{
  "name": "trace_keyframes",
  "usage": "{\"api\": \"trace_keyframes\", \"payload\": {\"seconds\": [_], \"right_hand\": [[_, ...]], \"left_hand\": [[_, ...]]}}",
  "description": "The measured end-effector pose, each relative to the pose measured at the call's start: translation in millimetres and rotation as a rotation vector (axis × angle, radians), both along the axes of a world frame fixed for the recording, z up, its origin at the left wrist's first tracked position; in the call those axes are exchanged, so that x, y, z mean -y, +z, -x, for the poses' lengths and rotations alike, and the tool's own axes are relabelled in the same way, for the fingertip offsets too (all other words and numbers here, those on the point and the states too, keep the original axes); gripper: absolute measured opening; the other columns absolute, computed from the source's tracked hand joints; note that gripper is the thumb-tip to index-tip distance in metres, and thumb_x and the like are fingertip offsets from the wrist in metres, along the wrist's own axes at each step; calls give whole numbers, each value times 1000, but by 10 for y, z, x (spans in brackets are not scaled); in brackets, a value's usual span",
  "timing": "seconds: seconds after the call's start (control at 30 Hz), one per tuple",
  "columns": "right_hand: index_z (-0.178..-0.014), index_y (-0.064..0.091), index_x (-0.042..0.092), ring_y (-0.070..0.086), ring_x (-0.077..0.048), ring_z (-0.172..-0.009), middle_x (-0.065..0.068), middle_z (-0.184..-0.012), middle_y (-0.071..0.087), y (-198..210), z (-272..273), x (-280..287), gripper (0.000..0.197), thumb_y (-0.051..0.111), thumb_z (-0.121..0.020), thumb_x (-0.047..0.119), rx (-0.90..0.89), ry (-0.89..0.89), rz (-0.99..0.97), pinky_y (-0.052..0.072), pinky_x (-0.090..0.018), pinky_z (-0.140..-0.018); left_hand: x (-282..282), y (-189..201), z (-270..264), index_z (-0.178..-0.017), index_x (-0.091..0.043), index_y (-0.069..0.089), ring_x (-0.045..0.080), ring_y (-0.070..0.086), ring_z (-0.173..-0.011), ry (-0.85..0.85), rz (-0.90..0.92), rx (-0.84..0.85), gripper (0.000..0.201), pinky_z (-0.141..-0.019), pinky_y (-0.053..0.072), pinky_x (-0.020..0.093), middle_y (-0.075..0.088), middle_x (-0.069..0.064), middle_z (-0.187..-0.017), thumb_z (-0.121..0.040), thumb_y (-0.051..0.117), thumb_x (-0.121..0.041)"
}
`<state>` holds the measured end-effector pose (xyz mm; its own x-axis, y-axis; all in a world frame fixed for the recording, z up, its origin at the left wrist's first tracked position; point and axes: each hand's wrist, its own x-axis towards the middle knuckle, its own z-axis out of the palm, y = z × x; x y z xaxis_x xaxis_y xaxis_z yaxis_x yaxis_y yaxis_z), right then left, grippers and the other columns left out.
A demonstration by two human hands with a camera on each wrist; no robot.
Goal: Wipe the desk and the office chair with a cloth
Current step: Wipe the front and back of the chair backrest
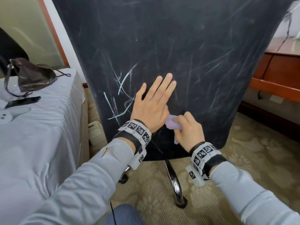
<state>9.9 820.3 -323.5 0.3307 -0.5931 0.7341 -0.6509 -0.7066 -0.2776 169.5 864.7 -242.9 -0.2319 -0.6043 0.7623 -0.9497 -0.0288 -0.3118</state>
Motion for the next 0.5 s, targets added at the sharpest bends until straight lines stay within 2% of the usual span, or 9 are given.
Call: {"api": "trace_keyframes", "payload": {"seconds": [0.07,0.13,0.17,0.23,0.27,0.33,0.4,0.43,0.5], "right_hand": [[-77,57,6,51,-32,-56,-9,-79,47,251,93,91,5,62,-75,8,12,-33,-10,40,-32,-49],[-78,61,7,55,-33,-68,-10,-81,53,666,265,223,4,63,-76,10,85,-197,30,29,-27,-61],[-79,64,7,56,-32,-73,-12,-83,55,863,364,303,5,63,-76,10,178,-277,65,26,-23,-64],[-79,64,5,54,-33,-72,-16,-83,57,1066,435,383,6,63,-74,9,381,-316,109,23,-20,-65],[-76,62,3,53,-34,-68,-17,-81,55,1020,379,360,6,64,-73,7,404,-318,117,22,-20,-64],[-76,60,3,50,-32,-60,-16,-80,51,653,184,225,9,69,-72,2,281,-280,70,29,-25,-59],[-81,63,3,49,-31,-53,-13,-81,47,220,89,61,12,70,-73,-2,90,-151,-10,43,-32,-49],[-83,64,3,49,-32,-52,-12,-82,46,126,125,34,11,70,-74,-2,18,-120,-42,47,-37,-47],[-84,65,5,52,-34,-57,-11,-82,47,340,288,100,9,68,-76,3,-12,-126,-29,43,-33,-51]], "left_hand": [[-11,16,-13,-160,-22,22,15,17,-153,-2,1,10,76,-121,15,45,14,-4,-168,-89,48,-21],[-16,28,-12,-160,-23,23,15,17,-154,-15,-5,4,74,-121,15,44,14,-5,-168,-90,46,-21],[-19,28,-8,-160,-23,23,15,17,-154,-18,-9,4,73,-121,14,44,14,-5,-168,-91,45,-22],[-22,27,16,-160,-23,23,15,16,-154,-23,-15,0,72,-121,13,45,14,-5,-168,-92,44,-22],[-19,31,29,-160,-23,23,15,17,-154,-26,-17,-8,72,-121,14,45,14,-5,-168,-91,44,-22],[-9,30,51,-160,-23,23,15,16,-154,-27,-23,-20,72,-121,14,45,13,-5,-168,-91,45,-22],[-3,28,53,-160,-23,22,15,14,-154,-12,-25,-13,73,-121,13,45,12,-5,-168,-90,45,-21],[-3,24,53,-160,-23,21,14,14,-154,-7,-26,-6,74,-122,13,44,12,-5,-168,-90,46,-21],[3,10,48,-160,-24,20,14,14,-154,3,-18,0,75,-122,12,44,11,-6,-168,-90,46,-21]]}}
